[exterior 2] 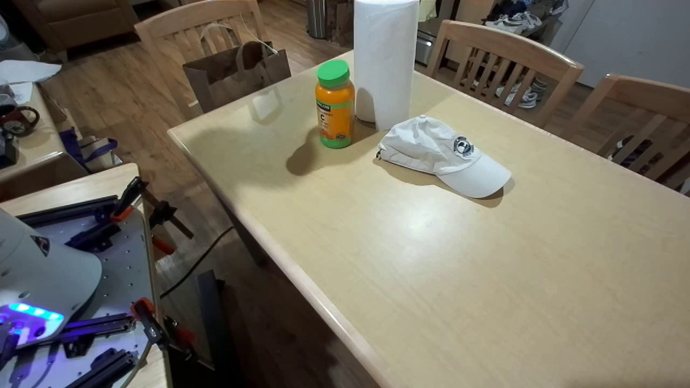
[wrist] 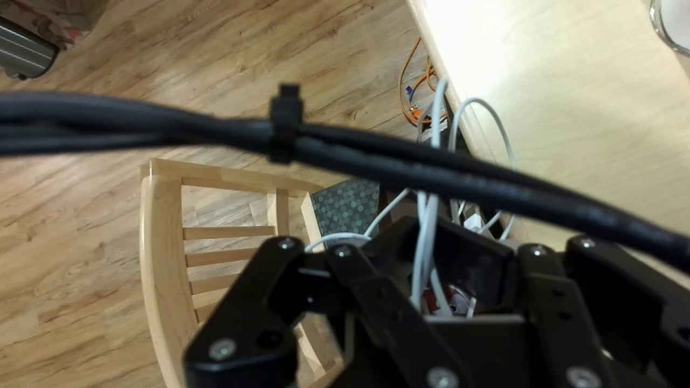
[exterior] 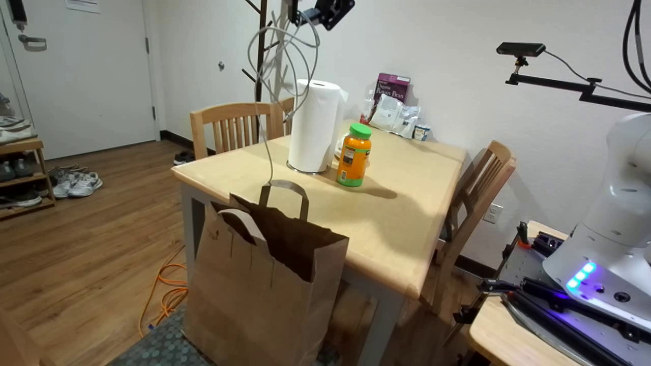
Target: Put the white cable in the brown paper bag
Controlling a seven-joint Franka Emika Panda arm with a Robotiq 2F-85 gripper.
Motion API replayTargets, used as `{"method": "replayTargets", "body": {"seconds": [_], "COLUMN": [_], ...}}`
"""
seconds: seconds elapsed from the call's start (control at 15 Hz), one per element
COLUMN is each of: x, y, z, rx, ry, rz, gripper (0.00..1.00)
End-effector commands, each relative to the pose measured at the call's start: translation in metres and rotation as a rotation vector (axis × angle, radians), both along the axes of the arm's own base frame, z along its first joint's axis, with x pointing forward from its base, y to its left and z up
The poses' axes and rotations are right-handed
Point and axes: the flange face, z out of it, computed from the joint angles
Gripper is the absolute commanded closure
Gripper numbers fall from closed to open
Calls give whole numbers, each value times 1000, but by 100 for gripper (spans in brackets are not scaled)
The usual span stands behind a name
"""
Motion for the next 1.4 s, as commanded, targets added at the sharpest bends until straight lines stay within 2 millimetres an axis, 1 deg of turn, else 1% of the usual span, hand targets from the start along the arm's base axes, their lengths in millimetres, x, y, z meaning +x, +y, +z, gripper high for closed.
{"method": "replayTargets", "body": {"seconds": [0.0,0.27,0.47,0.73,0.87,1.0,1.2,1.33], "x": [1,5,8,13,15,13,12,13], "y": [6,16,28,40,49,56,63,62], "z": [8,-2,-17,-32,-38,-40,-46,-52], "rx": [33,30,22,27,28,20,24,73], "ry": [12,49,89,136,168,180,216,278], "rz": [-30,-20,1,10,27,33,55,92], "gripper": [96,96,96,96,96,96,96,96]}}
